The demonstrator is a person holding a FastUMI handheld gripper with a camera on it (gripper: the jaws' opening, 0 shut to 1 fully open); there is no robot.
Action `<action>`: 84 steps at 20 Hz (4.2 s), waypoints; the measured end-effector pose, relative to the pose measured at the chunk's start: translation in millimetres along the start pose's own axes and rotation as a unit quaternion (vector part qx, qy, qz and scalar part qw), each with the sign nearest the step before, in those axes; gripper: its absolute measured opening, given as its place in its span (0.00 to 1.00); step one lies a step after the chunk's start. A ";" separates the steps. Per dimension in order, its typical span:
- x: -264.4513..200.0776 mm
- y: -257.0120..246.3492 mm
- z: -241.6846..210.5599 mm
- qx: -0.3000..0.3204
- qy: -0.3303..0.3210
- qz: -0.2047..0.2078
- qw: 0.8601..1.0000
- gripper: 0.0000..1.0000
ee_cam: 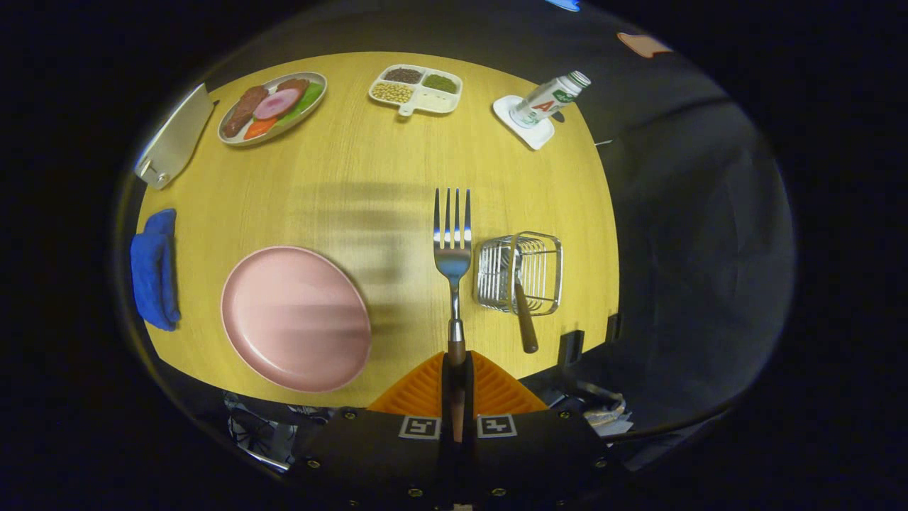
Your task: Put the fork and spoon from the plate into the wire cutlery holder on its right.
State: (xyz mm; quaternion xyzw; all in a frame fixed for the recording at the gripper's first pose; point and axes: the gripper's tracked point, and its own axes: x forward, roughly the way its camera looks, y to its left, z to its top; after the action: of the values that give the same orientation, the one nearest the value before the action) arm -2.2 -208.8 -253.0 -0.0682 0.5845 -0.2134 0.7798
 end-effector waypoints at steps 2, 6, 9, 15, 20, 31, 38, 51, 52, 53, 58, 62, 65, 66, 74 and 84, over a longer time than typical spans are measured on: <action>0.8 -18.5 -2.3 0.015 0.013 -0.011 1.000 0.05; 6.8 -47.2 -2.9 0.045 0.029 -0.014 0.998 0.05; 14.4 -68.6 -7.2 0.061 0.041 -0.014 0.997 0.05; 35.4 -82.9 -18.4 0.069 0.075 -0.014 0.995 0.04; 53.7 -88.1 -31.6 0.061 0.118 -0.006 0.991 0.04; 76.7 -79.6 -34.6 0.035 0.175 0.015 0.984 0.04; 77.5 -78.1 -32.2 0.028 0.188 0.025 0.981 0.07; 63.4 -89.5 -13.4 0.027 0.143 0.014 0.989 0.33; 63.3 -88.9 -11.9 0.027 0.141 0.014 0.990 0.33; 62.7 -88.5 -10.5 0.026 0.137 0.015 0.990 0.33; 54.9 -84.8 11.5 0.037 0.073 0.025 0.996 0.34; 36.1 -81.6 42.7 0.062 -0.020 0.040 0.997 0.33; 8.6 -84.6 71.0 0.095 -0.114 0.049 0.988 0.33; -3.2 -88.8 80.2 0.100 -0.146 0.046 0.983 0.33; -145.1 -122.5 141.2 0.149 -0.415 0.022 0.897 0.33; -333.9 -122.2 137.3 0.166 -0.656 0.020 0.736 0.34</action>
State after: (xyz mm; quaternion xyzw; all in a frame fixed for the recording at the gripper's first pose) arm 20.7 -200.6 127.4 -0.0487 -0.1156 -0.1937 0.9730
